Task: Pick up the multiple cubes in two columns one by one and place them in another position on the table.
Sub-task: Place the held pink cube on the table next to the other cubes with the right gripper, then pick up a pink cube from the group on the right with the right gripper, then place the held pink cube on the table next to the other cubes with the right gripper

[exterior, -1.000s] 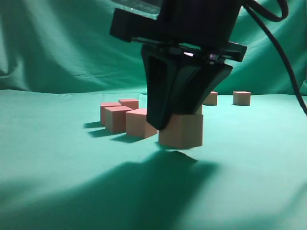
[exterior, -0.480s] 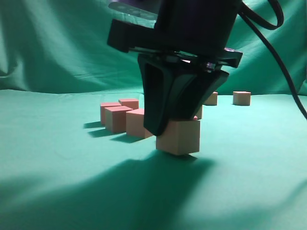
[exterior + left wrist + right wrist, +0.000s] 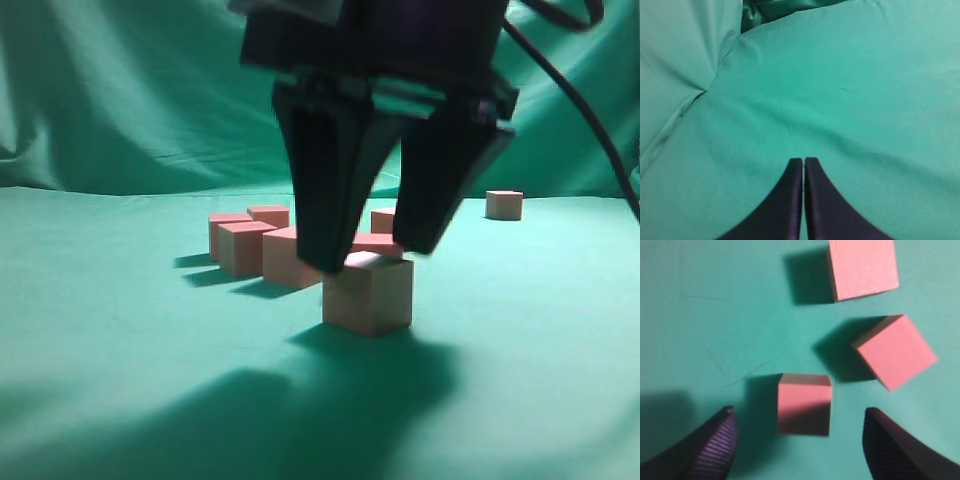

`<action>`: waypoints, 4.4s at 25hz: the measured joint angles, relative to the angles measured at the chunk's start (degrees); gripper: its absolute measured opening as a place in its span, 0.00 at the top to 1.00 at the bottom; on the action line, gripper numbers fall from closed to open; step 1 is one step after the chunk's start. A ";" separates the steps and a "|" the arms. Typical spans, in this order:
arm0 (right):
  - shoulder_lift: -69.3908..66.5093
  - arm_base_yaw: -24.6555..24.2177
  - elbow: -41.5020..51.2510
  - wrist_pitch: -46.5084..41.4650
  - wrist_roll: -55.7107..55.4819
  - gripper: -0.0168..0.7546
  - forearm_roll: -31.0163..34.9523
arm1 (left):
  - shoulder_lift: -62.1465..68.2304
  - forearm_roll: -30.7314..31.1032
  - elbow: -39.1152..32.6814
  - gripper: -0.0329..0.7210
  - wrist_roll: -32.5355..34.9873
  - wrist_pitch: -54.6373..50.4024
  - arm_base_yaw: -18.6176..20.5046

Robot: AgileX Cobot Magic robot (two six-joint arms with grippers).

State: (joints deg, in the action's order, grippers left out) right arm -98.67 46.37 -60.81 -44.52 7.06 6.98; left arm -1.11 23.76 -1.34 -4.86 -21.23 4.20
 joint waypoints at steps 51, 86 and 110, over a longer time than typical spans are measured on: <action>-42.29 -29.91 -66.58 -7.70 -11.31 0.36 -6.79 | 0.00 0.00 0.00 0.96 0.00 0.00 0.00; -1.11 -29.91 -66.92 -28.01 -7.40 0.64 -4.35 | 0.00 0.00 0.00 0.96 0.00 0.00 0.00; 35.92 -16.97 -0.25 -14.79 32.57 0.64 29.23 | 0.00 0.00 0.00 0.96 0.00 0.00 0.00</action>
State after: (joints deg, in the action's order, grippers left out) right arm -62.74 29.40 -61.06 -59.31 39.64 36.21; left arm -1.11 23.76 -1.34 -4.86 -21.23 4.20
